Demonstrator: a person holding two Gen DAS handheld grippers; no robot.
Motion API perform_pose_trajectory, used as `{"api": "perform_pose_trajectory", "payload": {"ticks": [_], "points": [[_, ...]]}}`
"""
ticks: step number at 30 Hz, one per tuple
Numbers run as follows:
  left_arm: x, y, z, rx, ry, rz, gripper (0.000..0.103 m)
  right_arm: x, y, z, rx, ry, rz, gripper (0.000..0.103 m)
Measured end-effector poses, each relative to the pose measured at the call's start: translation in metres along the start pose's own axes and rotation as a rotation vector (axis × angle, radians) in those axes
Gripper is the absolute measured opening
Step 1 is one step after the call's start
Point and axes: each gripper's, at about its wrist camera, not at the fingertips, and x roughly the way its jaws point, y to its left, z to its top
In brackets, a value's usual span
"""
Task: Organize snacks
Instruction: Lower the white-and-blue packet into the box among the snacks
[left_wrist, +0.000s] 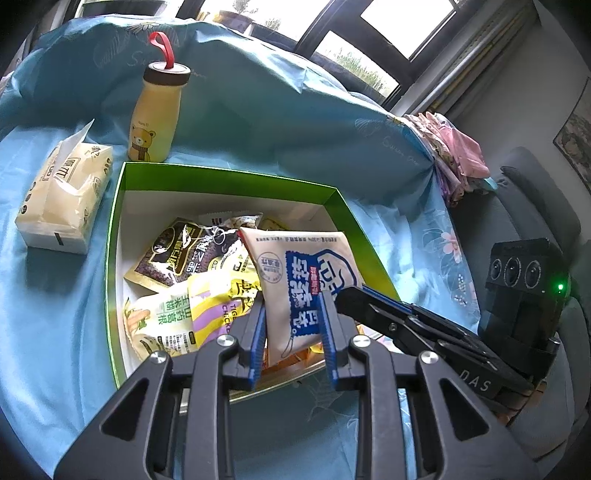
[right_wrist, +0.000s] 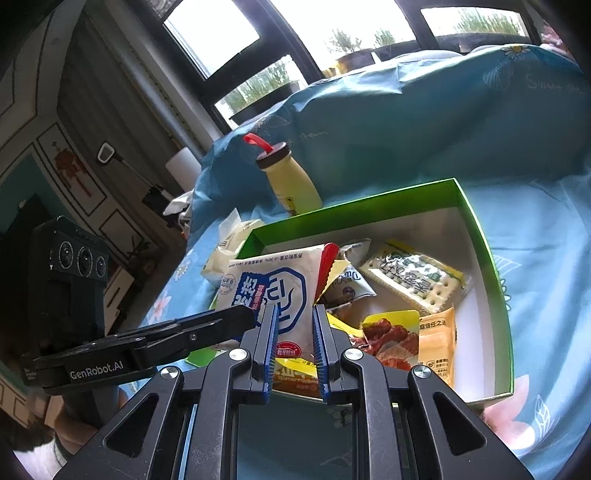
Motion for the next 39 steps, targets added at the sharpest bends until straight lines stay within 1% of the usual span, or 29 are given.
{"api": "perform_pose_trajectory", "payload": {"ticks": [22, 39], "points": [[0.023, -0.001, 0.003, 0.007, 0.035, 0.011, 0.028, 0.011, -0.016, 0.001, 0.018, 0.021, -0.017, 0.020], [0.028, -0.002, 0.003, 0.018, 0.040, 0.018, 0.028, 0.012, -0.020, 0.001, 0.021, 0.023, -0.016, 0.020]]}}
